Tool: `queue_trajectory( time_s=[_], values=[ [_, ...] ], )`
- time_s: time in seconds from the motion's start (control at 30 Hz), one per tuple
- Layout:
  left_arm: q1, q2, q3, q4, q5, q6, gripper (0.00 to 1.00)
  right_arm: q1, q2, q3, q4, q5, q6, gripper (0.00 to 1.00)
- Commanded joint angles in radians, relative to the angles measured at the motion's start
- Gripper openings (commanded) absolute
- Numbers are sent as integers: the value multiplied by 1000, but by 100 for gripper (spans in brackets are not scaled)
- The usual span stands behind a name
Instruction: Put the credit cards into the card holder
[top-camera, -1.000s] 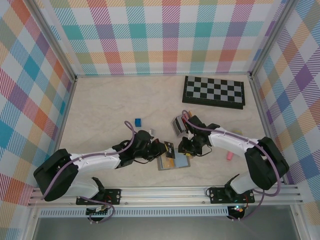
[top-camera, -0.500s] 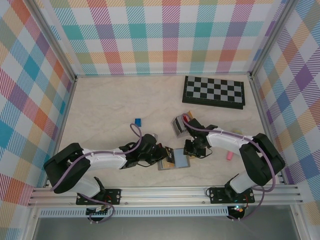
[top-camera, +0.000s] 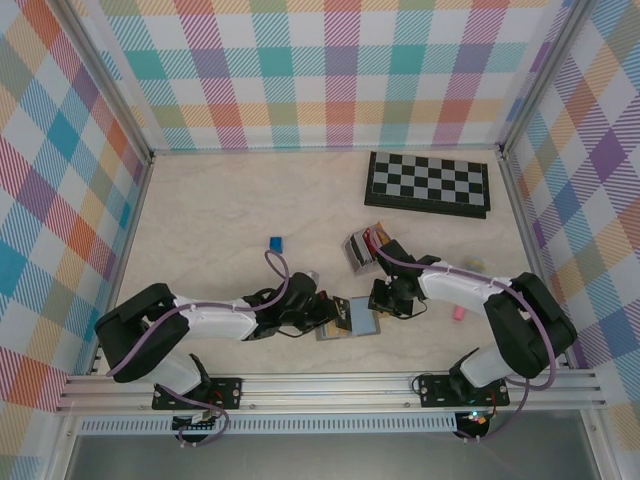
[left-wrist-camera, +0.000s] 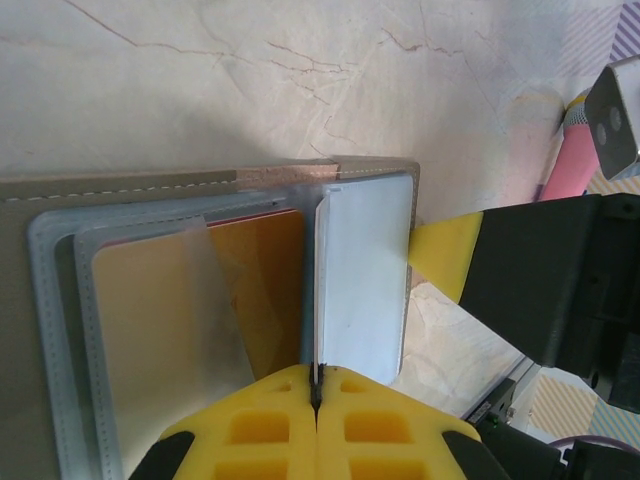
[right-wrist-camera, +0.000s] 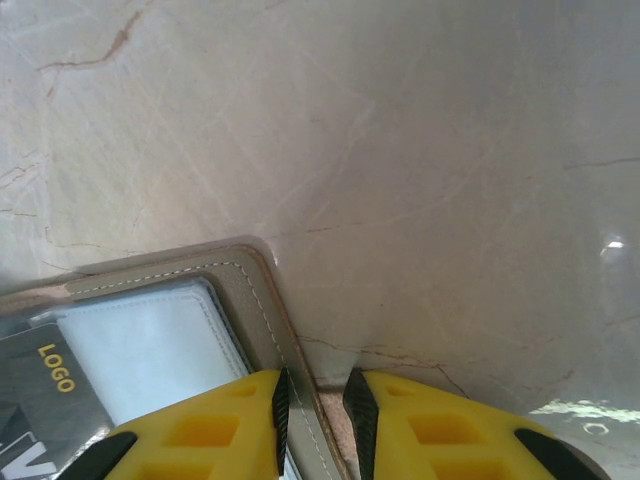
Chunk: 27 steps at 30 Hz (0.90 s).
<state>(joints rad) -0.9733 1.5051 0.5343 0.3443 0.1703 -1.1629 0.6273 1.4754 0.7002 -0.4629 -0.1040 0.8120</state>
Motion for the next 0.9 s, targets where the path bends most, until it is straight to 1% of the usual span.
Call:
queue_trajectory(
  time_s=[0.0,0.2,0.53,0.7,0.8,0.87],
  values=[
    [-28,36,-5,41,-18,1,0,16,49,-59,41,-66,39,26],
    [-60,74,-2,65,-42,-17,0,28,48,-74,55,-71,55,27],
    [-70,56,14,39,-85,-20,0,43,55,-80,81,-80,79,26],
    [-84,73,33,48,-132,-37,0,51,35,-104,115,-101,116,21],
    [-86,78,26,80,-158,-61,0,56,16,-115,118,-103,131,20],
    [-87,85,31,92,-152,-61,0,59,5,-118,116,-103,137,20]
  ],
)
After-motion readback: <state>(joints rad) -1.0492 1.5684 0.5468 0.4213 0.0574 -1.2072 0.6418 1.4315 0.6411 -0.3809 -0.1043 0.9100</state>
